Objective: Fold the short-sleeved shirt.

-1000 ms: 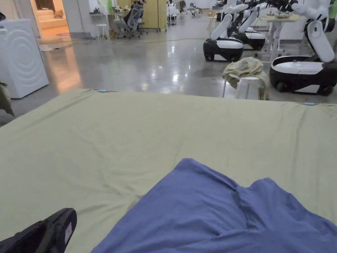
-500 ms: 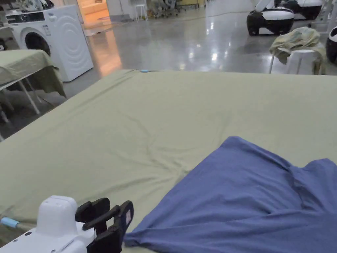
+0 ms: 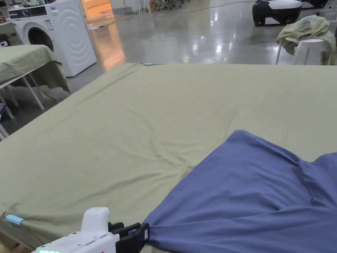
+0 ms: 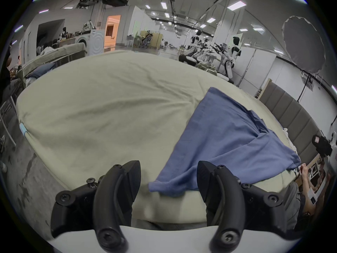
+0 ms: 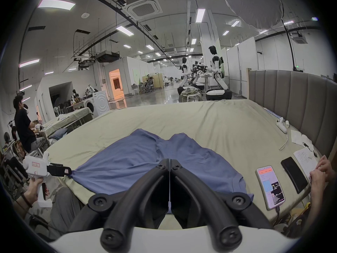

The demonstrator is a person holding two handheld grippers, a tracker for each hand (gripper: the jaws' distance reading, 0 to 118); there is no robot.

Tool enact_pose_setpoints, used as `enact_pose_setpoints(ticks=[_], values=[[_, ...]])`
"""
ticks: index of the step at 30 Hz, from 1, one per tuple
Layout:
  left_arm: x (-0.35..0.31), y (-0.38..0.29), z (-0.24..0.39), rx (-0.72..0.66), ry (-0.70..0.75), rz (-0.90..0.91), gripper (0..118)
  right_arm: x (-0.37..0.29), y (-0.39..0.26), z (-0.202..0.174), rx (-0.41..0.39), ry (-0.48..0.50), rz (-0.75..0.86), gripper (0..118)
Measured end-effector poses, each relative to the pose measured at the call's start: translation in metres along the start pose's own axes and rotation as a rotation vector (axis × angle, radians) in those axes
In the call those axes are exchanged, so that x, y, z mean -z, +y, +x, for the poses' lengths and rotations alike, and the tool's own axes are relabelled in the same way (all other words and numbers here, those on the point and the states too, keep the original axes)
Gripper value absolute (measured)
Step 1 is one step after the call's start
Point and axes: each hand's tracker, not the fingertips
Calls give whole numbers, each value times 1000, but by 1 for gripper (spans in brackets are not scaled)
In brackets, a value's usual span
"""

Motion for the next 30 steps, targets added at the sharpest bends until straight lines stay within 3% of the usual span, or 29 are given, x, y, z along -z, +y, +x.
enact_pose_setpoints(ticks=[10,17,24,25,27,28,30], values=[[10,-13,21,156,94,-21,65,7,-4,-10,38,22,-59,2],[11,-3,21,125,93,-65,65,-6,0,-13,-22,36,-82,3],[9,2,29,116,117,-82,63,-4,-2,-5,-6,43,-99,4],[5,2,30,126,114,-73,58,-3,-3,-4,-7,42,-103,4],[0,0,32,152,99,-48,29,-4,-3,-2,-13,35,-103,4],[2,-1,32,158,81,-60,21,-4,-2,-4,-13,32,-103,4],[7,-3,29,166,58,-83,16,-2,-1,-2,9,30,-107,4]])
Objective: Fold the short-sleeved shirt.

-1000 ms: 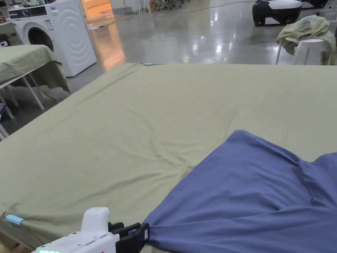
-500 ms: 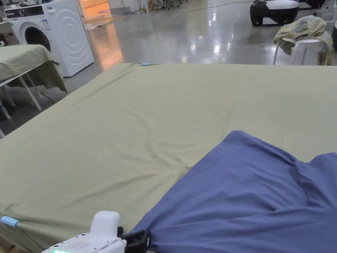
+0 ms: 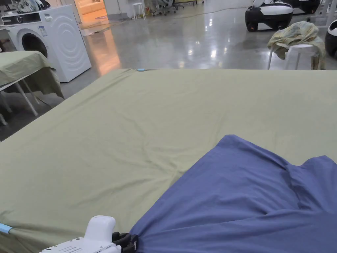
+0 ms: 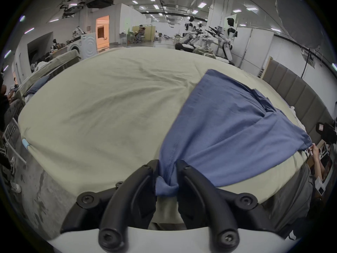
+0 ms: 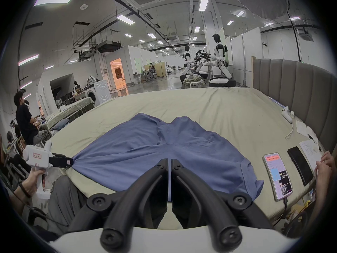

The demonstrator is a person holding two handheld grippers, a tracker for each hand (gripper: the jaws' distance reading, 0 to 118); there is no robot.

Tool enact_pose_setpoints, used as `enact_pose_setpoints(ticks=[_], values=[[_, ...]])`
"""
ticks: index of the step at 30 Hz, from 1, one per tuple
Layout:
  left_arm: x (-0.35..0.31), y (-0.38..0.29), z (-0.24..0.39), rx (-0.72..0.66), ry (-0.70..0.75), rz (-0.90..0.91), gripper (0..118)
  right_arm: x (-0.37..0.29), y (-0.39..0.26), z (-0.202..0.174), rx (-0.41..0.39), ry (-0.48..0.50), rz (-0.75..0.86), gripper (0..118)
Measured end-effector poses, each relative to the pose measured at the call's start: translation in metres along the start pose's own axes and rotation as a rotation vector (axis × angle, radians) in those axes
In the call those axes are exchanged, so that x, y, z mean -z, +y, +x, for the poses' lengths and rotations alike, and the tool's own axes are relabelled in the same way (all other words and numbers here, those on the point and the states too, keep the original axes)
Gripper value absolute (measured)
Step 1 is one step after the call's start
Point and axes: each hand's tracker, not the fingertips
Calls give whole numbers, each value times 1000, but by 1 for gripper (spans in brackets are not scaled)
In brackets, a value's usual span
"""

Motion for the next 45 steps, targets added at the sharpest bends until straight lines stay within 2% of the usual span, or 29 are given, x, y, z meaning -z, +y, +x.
enact_pose_setpoints(ticks=[4,6,7,9,10,12,17,20,22,26,28,29,30,31,33,37,40,45], values=[[5,5,-7,-19,-37,-26,9,5,4,3,52,11,-2,6],[8,5,-4,3,-34,-44,8,8,10,3,61,11,-5,12],[9,6,-4,10,-33,-48,8,12,14,4,62,15,-10,21],[9,7,-3,21,-32,-52,7,26,27,9,23,25,-38,48],[9,6,-3,23,-35,-56,7,33,34,12,-2,23,-52,56],[10,6,-5,21,-40,-54,7,56,52,18,-59,0,-81,65],[6,8,-4,-16,-68,-56,7,152,102,56,-28,36,-300,67],[4,9,2,-14,-61,-54,7,210,113,83,-43,-31,-410,67],[3,11,3,-20,-60,-57,7,243,115,100,-24,-79,-504,67],[3,15,7,-47,-58,-64,7,275,110,113,-4,-93,-587,66],[4,17,9,-33,-53,-68,7,280,105,110,-13,-77,-620,54],[5,17,10,-33,-52,-68,7,279,104,106,-42,-84,-620,51],[4,17,11,-35,-52,-68,7,274,104,101,-81,-90,-597,44],[5,17,9,-35,-51,-65,7,272,105,98,-77,-81,-596,33],[6,17,10,-38,-51,-59,7,270,104,96,-78,-78,-598,3],[0,22,10,-32,-61,-49,7,253,110,91,-69,-88,-554,1],[-27,40,7,-80,-114,100,7,212,135,82,-78,-96,-425,0],[-71,104,19,-96,-248,313,7,122,196,67,-62,-33,-198,0]])
